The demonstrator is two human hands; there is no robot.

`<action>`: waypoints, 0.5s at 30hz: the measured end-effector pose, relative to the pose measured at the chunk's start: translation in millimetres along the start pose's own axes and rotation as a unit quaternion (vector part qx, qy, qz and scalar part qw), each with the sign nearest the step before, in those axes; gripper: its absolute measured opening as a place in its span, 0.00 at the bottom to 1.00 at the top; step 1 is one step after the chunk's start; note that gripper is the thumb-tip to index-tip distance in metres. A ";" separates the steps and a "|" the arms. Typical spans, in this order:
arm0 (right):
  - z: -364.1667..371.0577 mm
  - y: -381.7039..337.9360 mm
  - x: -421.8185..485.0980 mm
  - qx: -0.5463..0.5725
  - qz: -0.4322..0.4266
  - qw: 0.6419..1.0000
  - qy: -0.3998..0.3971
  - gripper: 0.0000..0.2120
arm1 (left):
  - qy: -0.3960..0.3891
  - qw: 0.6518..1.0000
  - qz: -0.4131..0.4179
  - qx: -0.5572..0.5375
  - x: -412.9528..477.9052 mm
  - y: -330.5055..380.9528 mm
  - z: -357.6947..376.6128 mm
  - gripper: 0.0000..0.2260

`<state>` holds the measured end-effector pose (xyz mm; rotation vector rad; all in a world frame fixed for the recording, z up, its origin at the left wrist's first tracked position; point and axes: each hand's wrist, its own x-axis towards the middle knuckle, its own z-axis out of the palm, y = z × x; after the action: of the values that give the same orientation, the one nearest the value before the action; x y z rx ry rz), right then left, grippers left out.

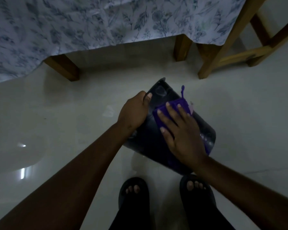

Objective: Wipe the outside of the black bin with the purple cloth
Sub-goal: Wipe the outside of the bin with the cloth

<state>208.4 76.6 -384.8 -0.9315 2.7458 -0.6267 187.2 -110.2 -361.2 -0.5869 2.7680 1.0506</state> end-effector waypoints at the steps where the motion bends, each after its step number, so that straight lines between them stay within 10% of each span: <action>1: -1.9 7.4 15.0 -0.002 0.019 1.000 0.020 0.24 | 0.003 1.000 0.000 -0.018 -1.5 1.7 1.1 0.14; 8: -6.5 54.9 91.5 0.184 0.201 0.958 -0.086 0.25 | 0.001 1.000 -0.016 0.004 -2.0 6.2 -5.3 0.16; 15: -6.0 13.7 41.4 0.054 0.069 0.995 0.042 0.24 | -0.047 0.998 -0.024 -0.030 17.1 18.9 -13.6 0.13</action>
<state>166.5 63.0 -386.7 -0.6996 2.7878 -0.7964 164.3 -111.6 -343.6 -0.5915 2.6370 1.1232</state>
